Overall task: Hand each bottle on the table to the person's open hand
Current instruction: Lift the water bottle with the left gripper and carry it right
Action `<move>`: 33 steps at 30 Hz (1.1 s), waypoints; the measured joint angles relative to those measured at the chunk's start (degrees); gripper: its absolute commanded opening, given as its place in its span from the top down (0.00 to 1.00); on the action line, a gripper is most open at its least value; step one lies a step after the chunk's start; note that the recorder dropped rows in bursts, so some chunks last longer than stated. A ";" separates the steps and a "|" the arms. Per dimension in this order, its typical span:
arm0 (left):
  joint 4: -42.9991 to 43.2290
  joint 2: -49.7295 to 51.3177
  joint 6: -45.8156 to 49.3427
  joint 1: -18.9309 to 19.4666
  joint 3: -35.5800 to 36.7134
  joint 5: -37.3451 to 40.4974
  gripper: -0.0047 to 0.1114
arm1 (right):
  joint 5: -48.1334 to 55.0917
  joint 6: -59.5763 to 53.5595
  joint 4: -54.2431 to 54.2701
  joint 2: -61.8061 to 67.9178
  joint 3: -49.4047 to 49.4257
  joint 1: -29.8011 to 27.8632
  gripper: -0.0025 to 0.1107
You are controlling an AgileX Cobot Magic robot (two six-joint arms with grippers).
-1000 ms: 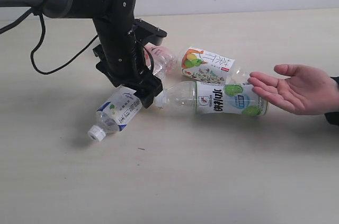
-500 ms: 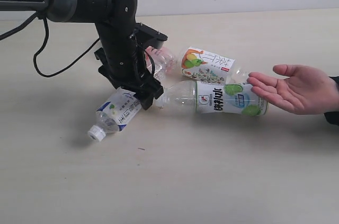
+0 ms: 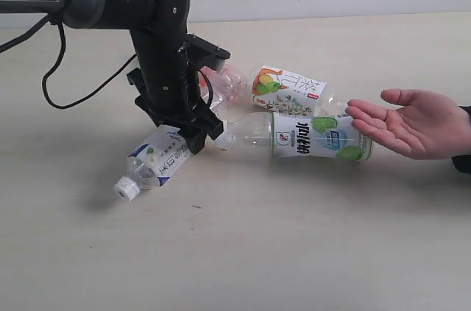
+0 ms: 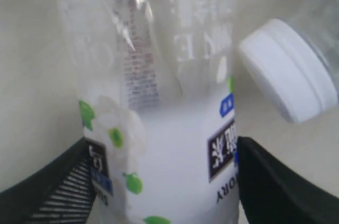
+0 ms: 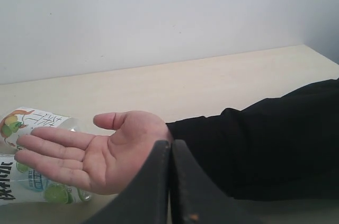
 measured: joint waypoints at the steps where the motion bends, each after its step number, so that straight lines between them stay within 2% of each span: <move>1: 0.00 -0.83 0.00 0.00 0.00 0.24 0.96 | 0.00 0.00 0.00 0.00 0.00 0.00 0.98; 7: -0.36 -7.89 -0.23 0.00 0.00 4.70 0.96 | 0.00 0.00 0.00 0.00 0.00 0.00 0.98; 11: -2.39 -12.47 -6.31 0.00 0.00 6.47 0.96 | 0.00 0.00 0.00 0.00 0.00 0.00 0.98; 14: -13.77 -16.03 -7.55 -0.11 0.00 6.35 0.96 | 0.00 0.00 0.00 0.00 0.00 0.00 0.98; 16: -21.63 -17.19 -7.97 -1.60 0.00 4.67 0.96 | 0.00 0.00 0.00 0.00 0.00 0.00 0.98; 19: -33.28 -17.63 -8.19 -6.59 -0.54 -3.61 0.96 | 0.00 0.00 0.00 0.00 0.00 0.00 0.98; 21: -36.15 -17.39 -10.96 -10.58 -1.58 -10.90 0.96 | 0.00 0.00 0.00 0.00 0.00 0.00 0.98; 24: -37.25 -16.44 -15.62 -13.79 -2.99 -18.29 0.96 | 0.00 0.00 0.00 0.00 0.00 0.00 0.98; 29: -38.30 -13.14 -22.02 -17.33 -4.24 -29.09 0.96 | 0.00 0.00 0.00 0.00 0.00 0.00 0.98; 33: -40.85 -9.88 -23.45 -18.66 -4.48 -33.16 0.96 | 0.00 0.00 0.00 0.00 0.00 0.00 0.98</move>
